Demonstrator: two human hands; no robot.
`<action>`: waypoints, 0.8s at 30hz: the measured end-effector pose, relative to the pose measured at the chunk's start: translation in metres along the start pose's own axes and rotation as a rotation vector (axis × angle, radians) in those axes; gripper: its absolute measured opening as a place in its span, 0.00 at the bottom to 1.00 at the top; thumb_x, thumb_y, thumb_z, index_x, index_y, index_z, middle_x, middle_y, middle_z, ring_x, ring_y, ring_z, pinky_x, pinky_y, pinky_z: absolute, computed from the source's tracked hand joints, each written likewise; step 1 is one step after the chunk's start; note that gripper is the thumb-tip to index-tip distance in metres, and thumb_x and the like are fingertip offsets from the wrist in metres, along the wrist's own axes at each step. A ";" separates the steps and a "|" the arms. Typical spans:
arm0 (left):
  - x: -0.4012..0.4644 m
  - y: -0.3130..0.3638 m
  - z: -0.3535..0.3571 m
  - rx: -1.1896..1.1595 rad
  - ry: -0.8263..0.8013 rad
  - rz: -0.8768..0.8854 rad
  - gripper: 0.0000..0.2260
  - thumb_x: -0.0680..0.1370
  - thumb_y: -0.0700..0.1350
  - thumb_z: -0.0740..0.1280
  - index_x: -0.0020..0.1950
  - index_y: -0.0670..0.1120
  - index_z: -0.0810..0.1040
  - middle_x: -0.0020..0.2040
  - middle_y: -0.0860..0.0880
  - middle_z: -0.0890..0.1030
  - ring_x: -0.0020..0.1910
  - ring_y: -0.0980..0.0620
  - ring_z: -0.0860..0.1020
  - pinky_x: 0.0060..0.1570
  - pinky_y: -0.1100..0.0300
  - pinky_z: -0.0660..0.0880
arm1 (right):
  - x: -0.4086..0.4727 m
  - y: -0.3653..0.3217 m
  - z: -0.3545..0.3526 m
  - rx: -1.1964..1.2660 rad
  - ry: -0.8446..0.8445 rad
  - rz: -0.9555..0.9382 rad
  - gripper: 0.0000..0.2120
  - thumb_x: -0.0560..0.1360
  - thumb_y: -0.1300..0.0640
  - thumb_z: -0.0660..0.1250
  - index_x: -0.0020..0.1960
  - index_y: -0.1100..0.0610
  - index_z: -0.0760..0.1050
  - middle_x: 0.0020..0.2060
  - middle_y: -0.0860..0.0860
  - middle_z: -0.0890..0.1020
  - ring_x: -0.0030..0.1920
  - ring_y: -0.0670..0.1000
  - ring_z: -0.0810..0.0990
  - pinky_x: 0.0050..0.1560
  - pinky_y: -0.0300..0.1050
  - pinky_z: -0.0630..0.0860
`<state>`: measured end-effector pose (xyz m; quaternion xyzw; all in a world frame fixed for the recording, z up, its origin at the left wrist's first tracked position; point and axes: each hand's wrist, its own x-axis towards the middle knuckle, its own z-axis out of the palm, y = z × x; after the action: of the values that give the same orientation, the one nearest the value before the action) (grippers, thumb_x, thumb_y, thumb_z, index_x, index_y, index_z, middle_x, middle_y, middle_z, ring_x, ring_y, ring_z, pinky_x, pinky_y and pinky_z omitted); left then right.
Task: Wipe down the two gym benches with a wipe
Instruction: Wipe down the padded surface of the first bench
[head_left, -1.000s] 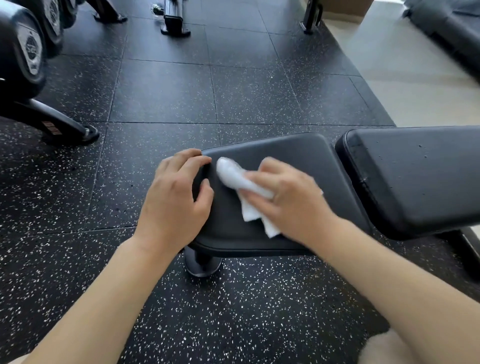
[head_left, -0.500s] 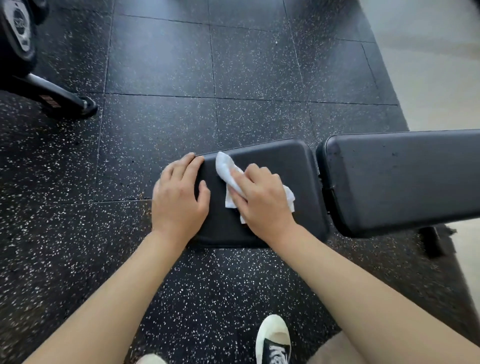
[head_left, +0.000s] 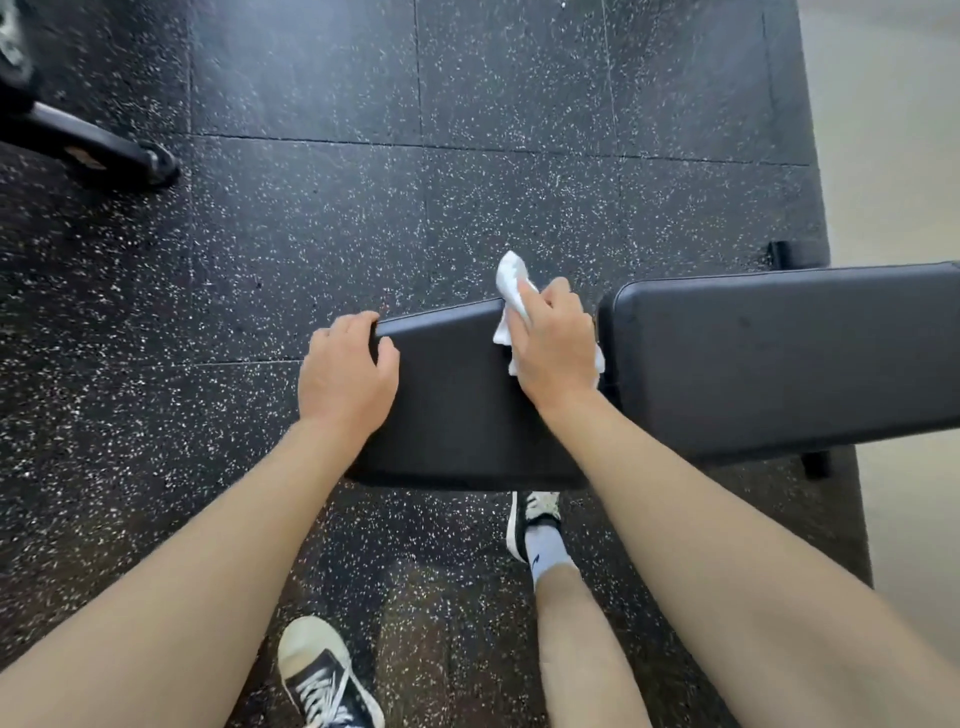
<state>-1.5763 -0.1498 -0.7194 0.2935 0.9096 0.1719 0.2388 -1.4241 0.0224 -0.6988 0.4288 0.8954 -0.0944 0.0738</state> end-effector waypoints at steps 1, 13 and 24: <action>0.007 0.003 0.005 -0.002 0.005 -0.043 0.17 0.85 0.51 0.58 0.69 0.46 0.78 0.65 0.44 0.81 0.63 0.38 0.76 0.59 0.43 0.74 | 0.005 -0.012 0.000 0.053 0.030 -0.013 0.21 0.85 0.50 0.55 0.76 0.50 0.69 0.56 0.55 0.74 0.52 0.58 0.74 0.51 0.55 0.73; 0.022 0.012 0.028 0.096 0.214 -0.128 0.17 0.82 0.51 0.55 0.59 0.50 0.82 0.51 0.50 0.84 0.46 0.42 0.79 0.45 0.47 0.75 | 0.095 0.028 0.001 0.151 -0.103 -0.315 0.17 0.80 0.47 0.68 0.37 0.56 0.76 0.36 0.52 0.73 0.37 0.60 0.76 0.34 0.51 0.70; 0.021 0.002 0.034 0.115 0.205 -0.100 0.16 0.83 0.49 0.54 0.60 0.50 0.80 0.51 0.51 0.82 0.45 0.45 0.77 0.43 0.49 0.70 | 0.092 -0.083 0.021 0.226 -0.294 -0.455 0.18 0.81 0.46 0.62 0.41 0.55 0.82 0.37 0.50 0.73 0.42 0.58 0.77 0.40 0.50 0.60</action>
<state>-1.5721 -0.1289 -0.7537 0.2421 0.9510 0.1364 0.1358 -1.5451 0.0354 -0.7295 0.2042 0.9321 -0.2687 0.1313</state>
